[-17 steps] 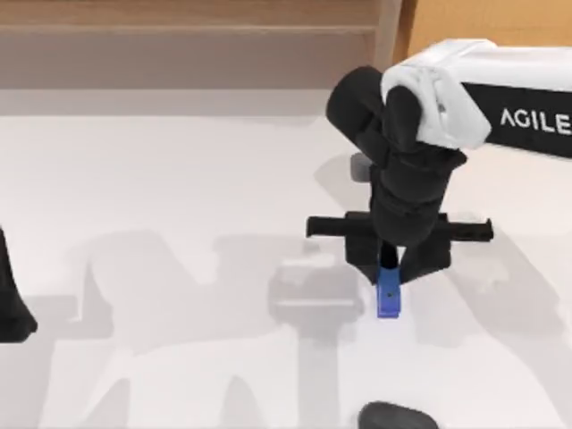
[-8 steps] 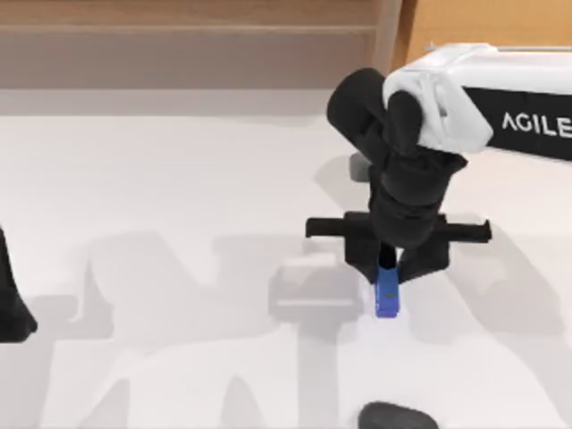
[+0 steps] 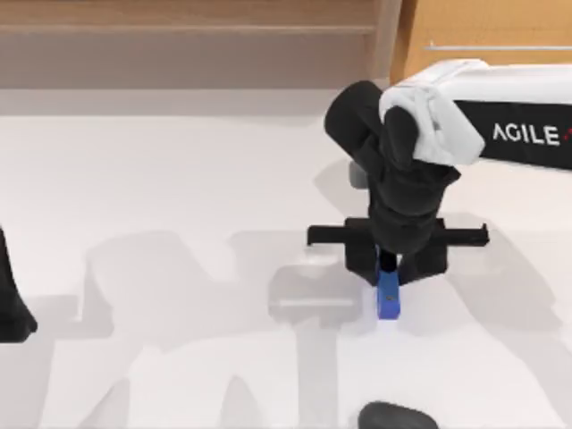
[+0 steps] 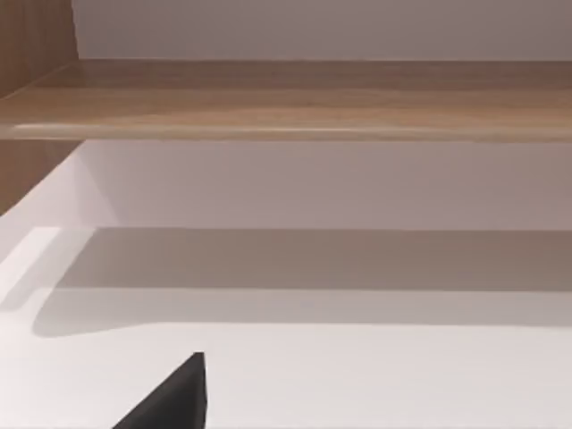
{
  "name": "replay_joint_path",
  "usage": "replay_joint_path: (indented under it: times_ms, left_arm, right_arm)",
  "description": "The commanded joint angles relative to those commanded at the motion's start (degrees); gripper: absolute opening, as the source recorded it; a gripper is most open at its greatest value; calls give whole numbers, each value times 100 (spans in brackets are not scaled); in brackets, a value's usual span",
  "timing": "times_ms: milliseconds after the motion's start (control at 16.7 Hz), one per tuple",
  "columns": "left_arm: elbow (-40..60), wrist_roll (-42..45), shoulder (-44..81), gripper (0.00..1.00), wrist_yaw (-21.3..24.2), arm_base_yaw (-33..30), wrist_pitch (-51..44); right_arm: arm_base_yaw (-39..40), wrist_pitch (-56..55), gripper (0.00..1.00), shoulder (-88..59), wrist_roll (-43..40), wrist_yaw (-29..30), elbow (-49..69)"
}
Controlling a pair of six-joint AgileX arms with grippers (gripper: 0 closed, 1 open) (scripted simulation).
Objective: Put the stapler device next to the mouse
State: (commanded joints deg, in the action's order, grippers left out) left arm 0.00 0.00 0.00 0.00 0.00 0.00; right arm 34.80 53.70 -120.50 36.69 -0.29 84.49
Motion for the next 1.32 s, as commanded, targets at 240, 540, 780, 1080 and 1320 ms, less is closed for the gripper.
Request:
replay_joint_path:
  times_ms: [240,540,780,1080,1320]
  left_arm:
    - [0,0,0,100,0,0,0]
    - [0,0,0,100,0,0,0]
    - [0,0,0,100,0,0,0]
    - [0,0,0,100,0,0,0]
    - [0,0,0,100,0,0,0]
  right_arm:
    - [0,0,8,0,0,0,0]
    - [0,0,45,0,0,0,0]
    - [0,0,75,0,0,0,0]
    - [0,0,100,0,0,0,0]
    - [0,0,100,0,0,0,0]
